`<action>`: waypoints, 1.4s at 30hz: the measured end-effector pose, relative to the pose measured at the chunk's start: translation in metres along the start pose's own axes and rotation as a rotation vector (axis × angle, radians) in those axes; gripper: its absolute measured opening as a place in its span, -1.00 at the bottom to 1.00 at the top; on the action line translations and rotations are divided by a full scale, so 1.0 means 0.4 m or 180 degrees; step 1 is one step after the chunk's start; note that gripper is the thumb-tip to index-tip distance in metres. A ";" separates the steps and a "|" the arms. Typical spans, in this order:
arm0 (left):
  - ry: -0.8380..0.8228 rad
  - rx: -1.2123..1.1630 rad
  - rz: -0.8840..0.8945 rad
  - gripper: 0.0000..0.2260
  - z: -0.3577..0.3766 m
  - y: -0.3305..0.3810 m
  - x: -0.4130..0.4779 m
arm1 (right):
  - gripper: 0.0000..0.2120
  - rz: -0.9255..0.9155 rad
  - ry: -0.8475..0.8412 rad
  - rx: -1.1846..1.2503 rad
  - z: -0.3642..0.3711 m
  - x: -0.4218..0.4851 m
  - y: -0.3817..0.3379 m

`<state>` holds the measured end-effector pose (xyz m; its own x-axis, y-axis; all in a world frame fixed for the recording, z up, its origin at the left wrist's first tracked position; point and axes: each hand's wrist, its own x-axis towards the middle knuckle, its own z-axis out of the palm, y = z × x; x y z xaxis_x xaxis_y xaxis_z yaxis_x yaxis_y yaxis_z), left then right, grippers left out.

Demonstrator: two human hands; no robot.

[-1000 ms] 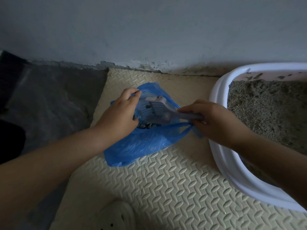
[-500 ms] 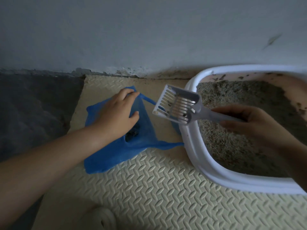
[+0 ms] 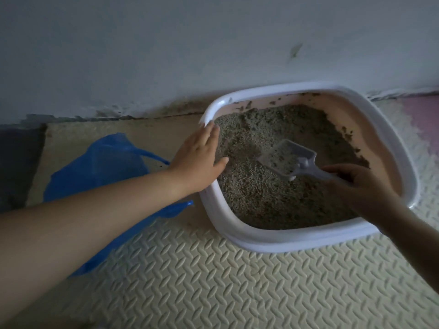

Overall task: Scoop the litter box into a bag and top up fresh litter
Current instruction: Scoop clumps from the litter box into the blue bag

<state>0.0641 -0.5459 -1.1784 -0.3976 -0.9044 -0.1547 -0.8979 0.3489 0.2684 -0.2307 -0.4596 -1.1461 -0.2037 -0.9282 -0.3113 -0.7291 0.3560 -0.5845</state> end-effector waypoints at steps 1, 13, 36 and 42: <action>-0.0071 -0.0079 -0.0148 -0.33 0.008 0.002 0.019 | -0.89 -0.0009 0.0023 -0.0030 0.010 0.005 -0.010; 0.0376 -0.0118 -0.0522 -0.30 0.080 0.017 0.069 | -0.77 0.0223 -0.0158 -0.0259 0.226 0.216 -0.161; 0.0319 -0.0107 -0.0502 -0.29 0.072 0.017 0.069 | -0.75 -0.0593 0.0352 -0.0157 0.157 0.142 -0.004; 0.0287 -0.0077 -0.0497 -0.29 0.070 0.018 0.069 | -0.75 -0.0830 0.0377 -0.0300 0.104 0.085 0.036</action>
<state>0.0415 -0.5617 -1.2075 -0.2343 -0.9659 -0.1107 -0.9422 0.1975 0.2707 -0.2211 -0.4816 -1.1963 -0.0725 -0.9951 -0.0670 -0.8231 0.0976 -0.5595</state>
